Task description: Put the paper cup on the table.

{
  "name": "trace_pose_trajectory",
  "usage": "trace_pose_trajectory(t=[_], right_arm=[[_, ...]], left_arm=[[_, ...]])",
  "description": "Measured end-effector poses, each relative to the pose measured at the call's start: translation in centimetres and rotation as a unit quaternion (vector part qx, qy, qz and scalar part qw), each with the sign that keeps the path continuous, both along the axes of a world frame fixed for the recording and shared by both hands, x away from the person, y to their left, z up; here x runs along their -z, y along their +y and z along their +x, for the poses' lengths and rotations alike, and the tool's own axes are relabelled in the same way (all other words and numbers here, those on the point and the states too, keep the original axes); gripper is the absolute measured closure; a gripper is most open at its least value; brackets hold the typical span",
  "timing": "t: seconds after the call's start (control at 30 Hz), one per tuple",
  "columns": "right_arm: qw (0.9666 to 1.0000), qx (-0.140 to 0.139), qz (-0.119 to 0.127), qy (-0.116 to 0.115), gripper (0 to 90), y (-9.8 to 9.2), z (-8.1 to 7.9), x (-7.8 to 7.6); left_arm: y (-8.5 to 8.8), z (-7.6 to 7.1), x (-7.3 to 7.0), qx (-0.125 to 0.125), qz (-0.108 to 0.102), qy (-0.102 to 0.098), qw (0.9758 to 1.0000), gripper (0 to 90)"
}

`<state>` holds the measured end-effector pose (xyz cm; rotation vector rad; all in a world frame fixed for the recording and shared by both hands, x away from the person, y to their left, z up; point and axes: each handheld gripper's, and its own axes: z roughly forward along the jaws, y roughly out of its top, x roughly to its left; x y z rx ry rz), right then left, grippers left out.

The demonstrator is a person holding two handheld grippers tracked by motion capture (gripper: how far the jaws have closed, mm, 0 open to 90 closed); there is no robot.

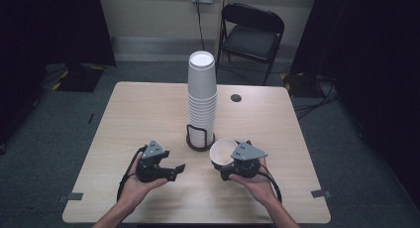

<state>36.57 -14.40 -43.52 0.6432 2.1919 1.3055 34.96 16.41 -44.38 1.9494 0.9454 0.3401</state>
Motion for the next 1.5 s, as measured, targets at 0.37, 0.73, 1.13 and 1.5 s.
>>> trace_pose_trajectory(t=[0.37,0.73,1.13,1.5], right_arm=[[0.9981,0.055,0.027,0.005,10.2,-1.7,3.5,-1.2],[0.9933,0.101,0.055,0.008,10.2,-2.1,7.2,-1.4],[0.9848,0.154,0.080,-0.005,10.8,-2.7,10.8,-0.9],[0.9804,0.173,0.094,-0.010,10.6,-2.5,12.1,0.7]], left_arm=[[-0.2,-1.1,0.7,0.009,-0.007,0.000,0.9999,20.5],[0.0,-0.2,0.5,0.006,-0.013,-0.002,0.9999,21.3],[0.7,-0.7,0.8,-0.001,-0.013,0.003,0.9999,23.0],[0.7,-0.9,0.7,-0.001,-0.015,0.001,0.9999,23.0]])
